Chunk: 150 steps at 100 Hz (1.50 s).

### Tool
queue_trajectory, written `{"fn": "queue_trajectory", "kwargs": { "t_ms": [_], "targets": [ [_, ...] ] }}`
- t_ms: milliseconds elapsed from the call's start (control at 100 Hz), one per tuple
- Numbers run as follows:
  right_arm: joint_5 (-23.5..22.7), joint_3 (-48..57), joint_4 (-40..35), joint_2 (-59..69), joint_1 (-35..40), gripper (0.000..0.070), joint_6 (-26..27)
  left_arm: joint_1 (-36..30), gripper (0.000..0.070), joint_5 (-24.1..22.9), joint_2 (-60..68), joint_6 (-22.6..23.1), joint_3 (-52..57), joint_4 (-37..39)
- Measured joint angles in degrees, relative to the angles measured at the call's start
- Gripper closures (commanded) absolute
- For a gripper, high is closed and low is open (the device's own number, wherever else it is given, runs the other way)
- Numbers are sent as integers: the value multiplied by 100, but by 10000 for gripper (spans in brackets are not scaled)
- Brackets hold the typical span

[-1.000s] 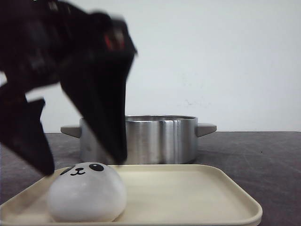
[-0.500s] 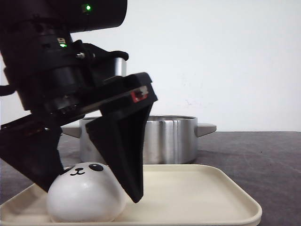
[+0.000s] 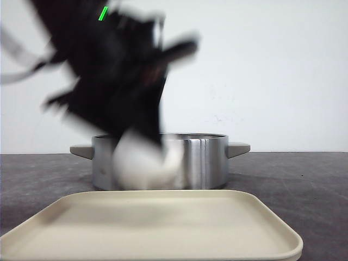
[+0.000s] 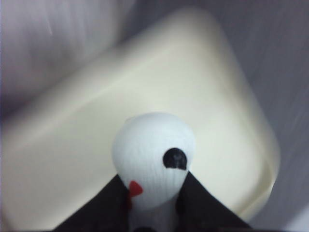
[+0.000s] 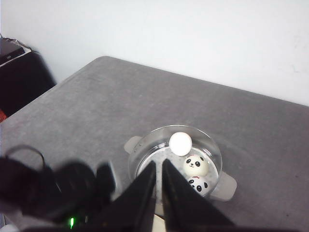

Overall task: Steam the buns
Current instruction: 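Carry the bun with the left gripper into the pot and release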

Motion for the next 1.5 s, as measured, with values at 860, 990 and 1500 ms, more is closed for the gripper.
{"fn": "queue_trajectory", "kwargs": {
  "t_ms": [860, 990, 1500],
  "targets": [
    [138, 0, -214, 33, 0, 687, 4, 1510, 426, -398, 1285, 973, 621, 1244],
    [138, 0, -216, 31, 0, 687, 4, 1510, 153, -396, 1353, 975, 621, 1147],
    [1014, -321, -409, 13, 0, 687, -201, 1440, 582, -476, 542, 315, 621, 669]
  ]
}}
